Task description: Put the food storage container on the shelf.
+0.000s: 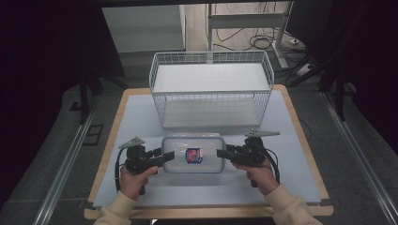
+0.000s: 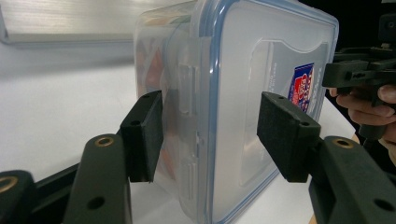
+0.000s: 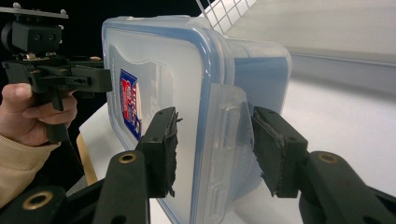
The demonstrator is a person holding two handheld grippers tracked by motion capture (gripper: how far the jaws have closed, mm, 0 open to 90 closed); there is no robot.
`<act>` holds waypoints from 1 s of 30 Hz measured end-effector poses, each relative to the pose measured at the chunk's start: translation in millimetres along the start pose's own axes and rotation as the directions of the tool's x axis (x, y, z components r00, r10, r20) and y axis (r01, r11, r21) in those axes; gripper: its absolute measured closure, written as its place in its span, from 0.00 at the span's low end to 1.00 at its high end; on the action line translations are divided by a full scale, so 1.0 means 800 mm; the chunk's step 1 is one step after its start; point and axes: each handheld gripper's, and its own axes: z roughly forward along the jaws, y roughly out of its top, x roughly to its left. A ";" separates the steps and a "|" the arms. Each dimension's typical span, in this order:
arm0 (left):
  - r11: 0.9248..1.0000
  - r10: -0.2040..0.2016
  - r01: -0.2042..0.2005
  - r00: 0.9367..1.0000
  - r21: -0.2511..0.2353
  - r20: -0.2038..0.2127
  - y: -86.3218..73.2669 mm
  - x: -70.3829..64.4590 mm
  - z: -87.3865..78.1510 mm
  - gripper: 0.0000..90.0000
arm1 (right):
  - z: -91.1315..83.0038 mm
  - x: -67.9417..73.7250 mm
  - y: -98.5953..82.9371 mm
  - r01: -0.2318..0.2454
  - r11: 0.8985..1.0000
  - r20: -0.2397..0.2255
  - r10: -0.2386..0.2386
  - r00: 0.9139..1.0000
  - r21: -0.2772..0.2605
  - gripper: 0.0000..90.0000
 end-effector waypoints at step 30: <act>0.998 0.045 -0.044 0.998 -0.040 0.033 0.076 -0.032 0.011 0.47 | -0.047 0.002 0.062 0.048 0.996 0.033 -0.045 0.998 -0.075 0.58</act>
